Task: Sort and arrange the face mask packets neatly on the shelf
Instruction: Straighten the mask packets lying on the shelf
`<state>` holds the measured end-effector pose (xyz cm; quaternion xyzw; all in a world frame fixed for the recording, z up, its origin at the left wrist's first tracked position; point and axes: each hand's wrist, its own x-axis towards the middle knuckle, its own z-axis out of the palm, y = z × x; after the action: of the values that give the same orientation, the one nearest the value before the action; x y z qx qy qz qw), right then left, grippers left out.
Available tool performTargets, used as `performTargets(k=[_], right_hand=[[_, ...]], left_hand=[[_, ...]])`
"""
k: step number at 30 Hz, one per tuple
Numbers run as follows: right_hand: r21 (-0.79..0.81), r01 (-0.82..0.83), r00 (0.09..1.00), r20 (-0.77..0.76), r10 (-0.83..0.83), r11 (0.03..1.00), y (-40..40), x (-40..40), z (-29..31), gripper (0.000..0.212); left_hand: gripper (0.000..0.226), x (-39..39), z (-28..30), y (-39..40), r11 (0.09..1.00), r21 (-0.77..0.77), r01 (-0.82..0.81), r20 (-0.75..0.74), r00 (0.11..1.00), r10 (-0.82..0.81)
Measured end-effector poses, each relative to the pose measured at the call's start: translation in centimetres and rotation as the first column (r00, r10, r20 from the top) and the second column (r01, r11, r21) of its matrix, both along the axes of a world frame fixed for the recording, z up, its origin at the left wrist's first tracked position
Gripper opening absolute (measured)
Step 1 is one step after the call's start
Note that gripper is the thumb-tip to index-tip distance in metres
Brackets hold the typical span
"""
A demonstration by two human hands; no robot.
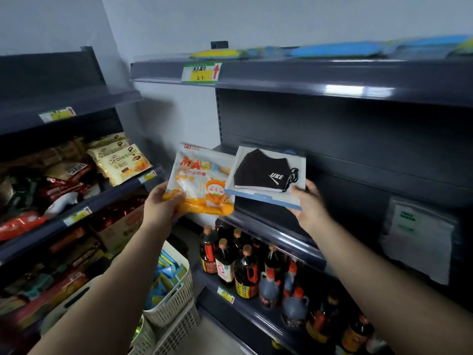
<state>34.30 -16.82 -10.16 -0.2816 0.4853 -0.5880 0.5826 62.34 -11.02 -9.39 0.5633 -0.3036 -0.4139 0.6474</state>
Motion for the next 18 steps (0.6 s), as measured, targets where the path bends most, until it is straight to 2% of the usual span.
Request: performTargets(k=[8,14,18], right_hand=[[0.066,0.151,0.985,-0.099,-0.144,0.986,-3.6,1.4,-1.2,0.035],[0.101,0.254,0.959,-0.155,-0.237,0.962,-6.3,3.8,-1.7,0.040],[0.081,0.324,0.908,-0.308,-0.285,0.943,-7.8,4.8,-2.1,0.034]], left_hand=[[0.047,3.5,-1.2,-8.3,0.991,0.043,0.130,-0.003,0.991,-0.130],[0.051,5.9,-1.9,-14.9,0.959,0.090,0.268,-0.013,0.963,-0.267],[0.044,7.0,-2.5,-18.4,0.930,0.119,0.347,-0.025,0.938,-0.347]])
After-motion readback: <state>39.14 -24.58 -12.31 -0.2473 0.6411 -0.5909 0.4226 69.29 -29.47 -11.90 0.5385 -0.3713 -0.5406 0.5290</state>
